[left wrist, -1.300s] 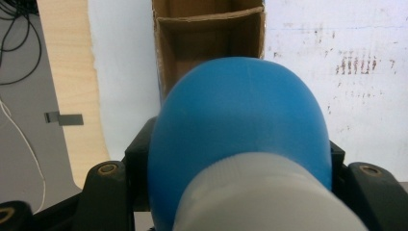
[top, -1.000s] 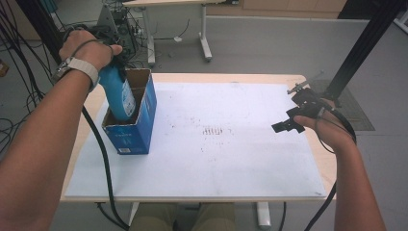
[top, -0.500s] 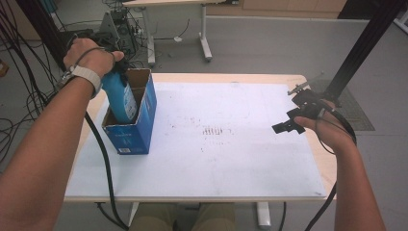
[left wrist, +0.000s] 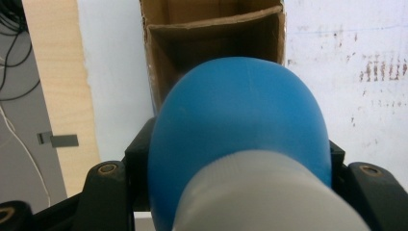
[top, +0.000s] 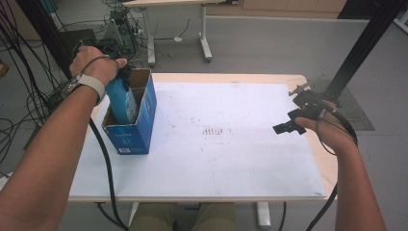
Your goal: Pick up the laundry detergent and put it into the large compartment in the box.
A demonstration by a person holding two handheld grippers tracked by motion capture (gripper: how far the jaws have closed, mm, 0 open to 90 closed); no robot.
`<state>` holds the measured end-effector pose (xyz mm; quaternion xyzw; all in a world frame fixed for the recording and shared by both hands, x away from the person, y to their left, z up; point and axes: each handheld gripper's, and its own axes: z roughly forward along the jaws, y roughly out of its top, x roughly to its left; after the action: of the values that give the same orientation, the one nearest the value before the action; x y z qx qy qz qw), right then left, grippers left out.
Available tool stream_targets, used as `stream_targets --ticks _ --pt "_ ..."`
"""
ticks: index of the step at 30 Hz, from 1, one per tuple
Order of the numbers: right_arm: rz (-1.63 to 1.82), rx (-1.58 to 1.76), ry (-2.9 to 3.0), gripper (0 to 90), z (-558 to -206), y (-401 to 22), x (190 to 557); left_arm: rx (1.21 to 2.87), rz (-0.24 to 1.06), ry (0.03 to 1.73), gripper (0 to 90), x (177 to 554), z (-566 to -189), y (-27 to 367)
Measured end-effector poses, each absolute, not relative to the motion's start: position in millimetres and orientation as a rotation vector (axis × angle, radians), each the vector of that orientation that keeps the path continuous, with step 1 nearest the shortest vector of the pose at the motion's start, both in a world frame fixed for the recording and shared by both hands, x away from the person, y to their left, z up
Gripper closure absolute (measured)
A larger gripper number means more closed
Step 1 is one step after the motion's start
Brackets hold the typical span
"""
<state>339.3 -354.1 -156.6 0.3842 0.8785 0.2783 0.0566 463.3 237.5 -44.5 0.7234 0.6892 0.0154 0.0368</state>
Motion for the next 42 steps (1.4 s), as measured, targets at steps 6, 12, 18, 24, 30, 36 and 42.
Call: stream_targets --ticks 6,12,18,24,30,36,42 --pt "0.843 1.162 2.669 9.1 -156.6 -352.4 340.6 2.212 0.038 2.111 39.1 462.9 -53.0 239.6" --pt "0.847 1.161 2.669 9.1 -157.5 -351.5 341.4 2.220 0.041 2.112 39.1 463.7 -58.9 238.5" --pt "0.846 1.164 2.671 9.1 -159.7 -351.2 341.8 2.215 0.044 2.116 39.1 463.5 -67.5 237.5" --pt "0.851 1.175 2.667 9.1 -161.6 -353.2 340.7 2.226 0.045 2.115 39.1 464.5 -75.7 234.9" --pt "0.852 1.176 2.666 9.1 -162.4 -354.6 339.5 2.233 0.043 2.110 39.1 465.1 -85.5 232.4" --pt "0.853 1.180 2.664 9.1 -163.2 -356.4 338.5 2.235 0.036 2.108 39.1 466.1 -89.9 232.7" --pt "0.850 1.189 2.666 9.1 -164.8 -356.5 338.7 2.241 0.040 2.110 39.1 466.9 -95.3 232.4"
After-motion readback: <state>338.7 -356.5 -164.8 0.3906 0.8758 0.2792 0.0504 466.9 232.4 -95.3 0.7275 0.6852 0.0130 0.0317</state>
